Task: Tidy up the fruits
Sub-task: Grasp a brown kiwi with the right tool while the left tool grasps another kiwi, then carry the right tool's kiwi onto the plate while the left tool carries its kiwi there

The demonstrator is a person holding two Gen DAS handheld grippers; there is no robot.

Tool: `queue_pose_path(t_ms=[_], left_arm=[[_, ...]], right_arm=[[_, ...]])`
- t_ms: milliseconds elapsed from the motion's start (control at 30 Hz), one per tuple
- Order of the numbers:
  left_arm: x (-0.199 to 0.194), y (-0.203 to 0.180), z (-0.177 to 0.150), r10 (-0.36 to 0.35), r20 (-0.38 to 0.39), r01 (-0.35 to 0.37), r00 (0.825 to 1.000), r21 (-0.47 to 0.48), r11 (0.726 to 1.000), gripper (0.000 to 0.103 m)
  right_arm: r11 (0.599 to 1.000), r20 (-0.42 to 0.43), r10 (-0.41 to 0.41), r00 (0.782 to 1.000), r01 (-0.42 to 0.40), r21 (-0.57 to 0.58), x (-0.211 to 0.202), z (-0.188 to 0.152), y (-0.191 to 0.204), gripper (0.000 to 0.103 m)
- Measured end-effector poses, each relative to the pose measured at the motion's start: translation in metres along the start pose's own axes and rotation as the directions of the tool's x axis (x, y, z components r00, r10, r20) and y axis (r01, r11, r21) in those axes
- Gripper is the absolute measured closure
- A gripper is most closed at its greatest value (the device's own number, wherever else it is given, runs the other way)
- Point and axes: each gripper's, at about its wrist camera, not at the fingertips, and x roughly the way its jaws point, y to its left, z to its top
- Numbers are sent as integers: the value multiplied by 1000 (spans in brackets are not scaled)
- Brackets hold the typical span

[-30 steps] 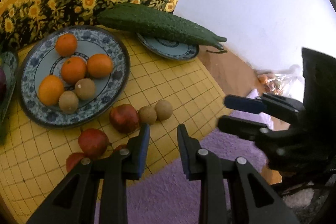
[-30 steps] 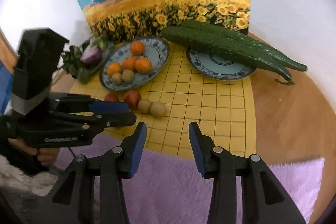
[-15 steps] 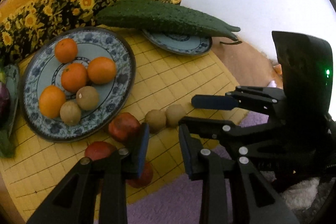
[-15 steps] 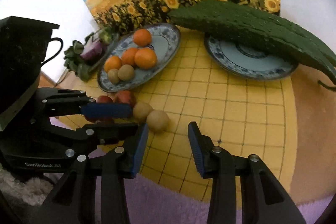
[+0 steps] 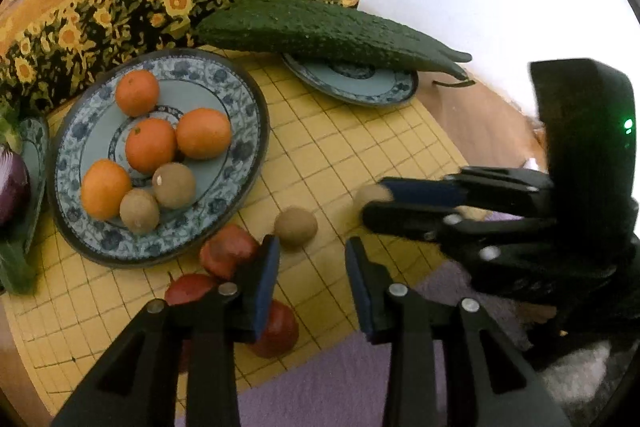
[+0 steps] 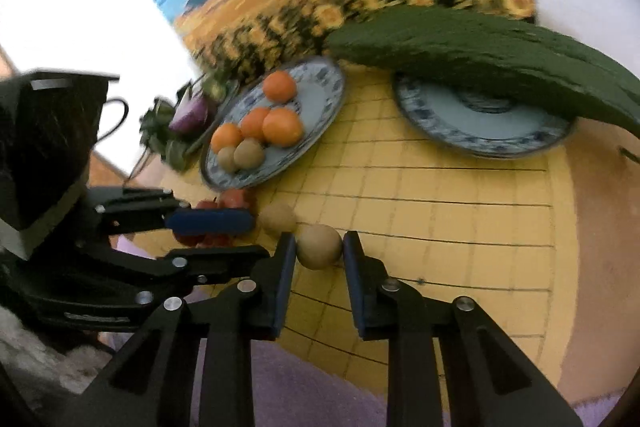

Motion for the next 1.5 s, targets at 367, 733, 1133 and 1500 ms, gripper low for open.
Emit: queue_pose_path(t_ms=[367, 733, 1133, 1500], left_arm=[[17, -24, 2, 96, 14, -97, 995, 123, 988, 67], [-27, -23, -10, 66, 112, -79, 991, 118, 990, 79], [-102, 2, -49, 93, 241, -88, 966, -32, 996, 79], [-114, 26, -63, 102, 274, -73, 956, -115, 991, 79]], right_arm=[[998, 33, -50, 998, 49, 37, -16, -6, -1, 77], [997, 72, -75, 995, 75, 0, -33, -1, 11, 77], [990, 128, -83, 988, 97, -103, -57, -7, 64, 77], [990, 110, -50, 993, 64, -127, -48, -9, 89, 77]])
